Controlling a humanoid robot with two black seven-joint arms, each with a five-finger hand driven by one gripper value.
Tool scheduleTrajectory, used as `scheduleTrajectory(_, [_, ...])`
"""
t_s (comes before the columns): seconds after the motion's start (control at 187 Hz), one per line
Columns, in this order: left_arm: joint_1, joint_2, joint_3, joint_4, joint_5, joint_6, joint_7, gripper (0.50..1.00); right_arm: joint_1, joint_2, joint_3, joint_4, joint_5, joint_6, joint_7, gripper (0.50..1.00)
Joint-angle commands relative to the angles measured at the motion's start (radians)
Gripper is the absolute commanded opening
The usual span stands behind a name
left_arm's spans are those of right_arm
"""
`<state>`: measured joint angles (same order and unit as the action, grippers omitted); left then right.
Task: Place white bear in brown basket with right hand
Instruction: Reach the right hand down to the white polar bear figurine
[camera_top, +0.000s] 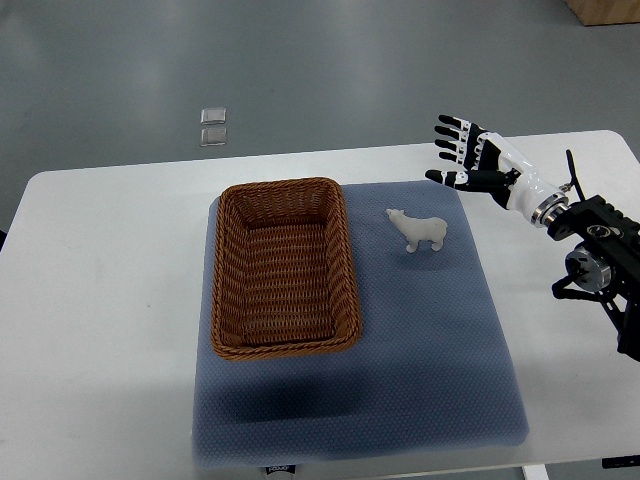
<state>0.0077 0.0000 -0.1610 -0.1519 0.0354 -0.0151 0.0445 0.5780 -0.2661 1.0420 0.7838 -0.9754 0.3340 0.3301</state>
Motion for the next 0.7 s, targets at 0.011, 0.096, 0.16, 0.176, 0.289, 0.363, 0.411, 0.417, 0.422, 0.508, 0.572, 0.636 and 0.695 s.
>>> scheduleTrajectory(0.011, [0.000,0.000,0.001,0.000,0.000,0.000,0.000,1.000,0.019,-0.030,-0.076,0.028,-0.085,-0.001,0.040,0.926])
scheduleTrajectory(0.096, [0.000,0.000,0.001,0.000,0.000,0.000,0.000,1.000,0.026,-0.062,-0.126,0.046,-0.172,-0.004,0.064,0.924])
scheduleTrajectory(0.16, [0.000,0.000,0.000,0.000,0.000,0.000,0.000,1.000,0.042,-0.079,-0.158,0.060,-0.246,-0.012,0.069,0.924])
scheduleTrajectory(0.176, [0.000,0.000,0.001,0.000,0.000,0.001,0.000,1.000,0.043,-0.081,-0.163,0.063,-0.258,-0.012,0.069,0.924])
scheduleTrajectory(0.289, [0.000,0.000,0.000,0.000,0.000,0.000,0.000,1.000,0.056,-0.101,-0.183,0.080,-0.364,-0.024,0.069,0.924])
scheduleTrajectory(0.363, [0.000,0.000,0.000,0.000,0.000,0.000,0.000,1.000,0.059,-0.108,-0.201,0.080,-0.443,-0.046,0.067,0.921])
scheduleTrajectory(0.411, [0.000,0.000,0.000,0.000,0.000,0.000,0.000,1.000,0.065,-0.110,-0.215,0.080,-0.486,-0.065,0.067,0.921])
scheduleTrajectory(0.417, [0.000,0.000,0.000,0.000,0.000,0.000,0.000,1.000,0.065,-0.110,-0.215,0.080,-0.487,-0.066,0.067,0.921])
scheduleTrajectory(0.422, [0.000,0.000,0.000,0.000,0.000,0.000,0.000,1.000,0.065,-0.110,-0.218,0.080,-0.496,-0.072,0.067,0.921])
scheduleTrajectory(0.508, [0.000,0.000,0.000,0.000,0.000,0.000,0.000,1.000,0.068,-0.122,-0.258,0.080,-0.552,-0.112,0.066,0.921])
scheduleTrajectory(0.572, [0.000,0.000,0.000,0.000,0.000,0.000,0.000,1.000,0.069,-0.130,-0.293,0.080,-0.569,-0.133,0.064,0.921])
scheduleTrajectory(0.636, [0.000,0.000,0.000,0.000,0.000,0.000,0.000,1.000,0.069,-0.131,-0.306,0.080,-0.571,-0.144,0.063,0.919])
scheduleTrajectory(0.695, [0.000,0.000,0.001,0.000,0.000,0.000,0.000,1.000,0.086,-0.134,-0.370,0.080,-0.579,-0.197,0.056,0.915])
